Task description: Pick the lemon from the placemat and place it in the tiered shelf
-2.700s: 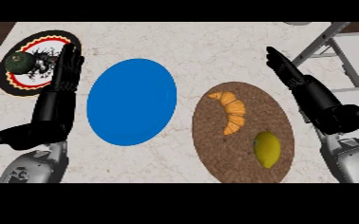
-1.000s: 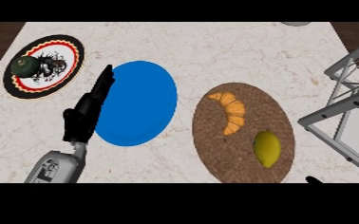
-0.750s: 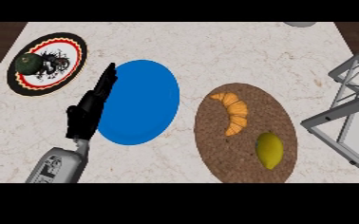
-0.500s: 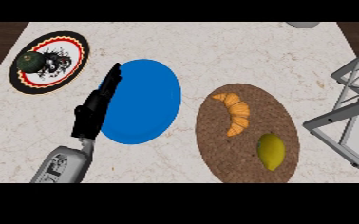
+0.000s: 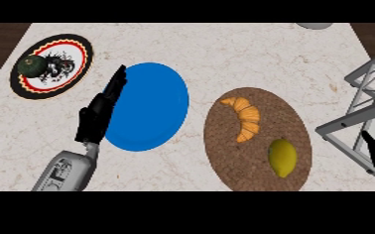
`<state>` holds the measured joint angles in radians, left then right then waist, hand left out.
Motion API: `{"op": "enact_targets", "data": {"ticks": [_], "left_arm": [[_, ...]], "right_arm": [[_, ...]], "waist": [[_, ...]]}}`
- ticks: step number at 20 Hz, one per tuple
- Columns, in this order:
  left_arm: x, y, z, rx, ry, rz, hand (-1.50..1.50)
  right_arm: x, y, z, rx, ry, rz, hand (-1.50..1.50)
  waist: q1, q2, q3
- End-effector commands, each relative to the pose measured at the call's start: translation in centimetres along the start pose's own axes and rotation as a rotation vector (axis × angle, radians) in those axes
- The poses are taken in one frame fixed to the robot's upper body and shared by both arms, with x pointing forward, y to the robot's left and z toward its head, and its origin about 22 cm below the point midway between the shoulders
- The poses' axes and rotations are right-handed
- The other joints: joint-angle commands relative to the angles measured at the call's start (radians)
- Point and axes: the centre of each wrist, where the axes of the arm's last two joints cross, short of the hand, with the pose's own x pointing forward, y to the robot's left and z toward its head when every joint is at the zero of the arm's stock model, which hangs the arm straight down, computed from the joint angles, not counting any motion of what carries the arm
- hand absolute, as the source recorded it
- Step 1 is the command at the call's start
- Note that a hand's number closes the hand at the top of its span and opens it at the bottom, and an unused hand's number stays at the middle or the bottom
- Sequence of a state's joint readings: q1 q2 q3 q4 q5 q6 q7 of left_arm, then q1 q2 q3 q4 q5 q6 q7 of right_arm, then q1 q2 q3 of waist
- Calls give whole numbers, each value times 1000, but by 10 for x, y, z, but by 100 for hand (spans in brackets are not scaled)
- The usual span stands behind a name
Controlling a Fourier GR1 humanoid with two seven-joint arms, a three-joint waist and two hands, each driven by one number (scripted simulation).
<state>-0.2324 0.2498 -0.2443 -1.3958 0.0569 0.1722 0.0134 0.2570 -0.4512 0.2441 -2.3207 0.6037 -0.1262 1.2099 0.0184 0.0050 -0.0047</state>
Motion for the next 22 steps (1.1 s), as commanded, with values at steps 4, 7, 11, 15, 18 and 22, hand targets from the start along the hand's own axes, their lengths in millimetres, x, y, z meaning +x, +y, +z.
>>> {"op": "enact_targets", "data": {"ticks": [4, 7, 11, 15, 18, 22], "left_arm": [[-5, -2, 6, 9, 5, -1, 0], [-4, 13, 5, 16, 4, 11, 0], [-3, 7, 6, 16, 15, 0, 0], [10, 5, 6, -4, 13, 12, 0], [-4, 3, 7, 11, 8, 1, 0], [-5, -2, 2, 21, 8, 0, 0]], "right_arm": [[37, 16, 14, -95, 96, 39, -150], [35, 12, 13, -125, 128, 49, -150], [50, 32, 12, -115, 132, 42, -150], [52, 44, 10, -92, 150, 67, -150], [66, 49, 9, -103, 149, 76, -150], [66, 54, 2, -89, 170, 87, -150]], "waist": [[-3, -4, 1], [-15, -5, 1], [-10, -4, 2], [-12, -5, 3], [-12, -3, 3], [-18, -4, 3]]}}
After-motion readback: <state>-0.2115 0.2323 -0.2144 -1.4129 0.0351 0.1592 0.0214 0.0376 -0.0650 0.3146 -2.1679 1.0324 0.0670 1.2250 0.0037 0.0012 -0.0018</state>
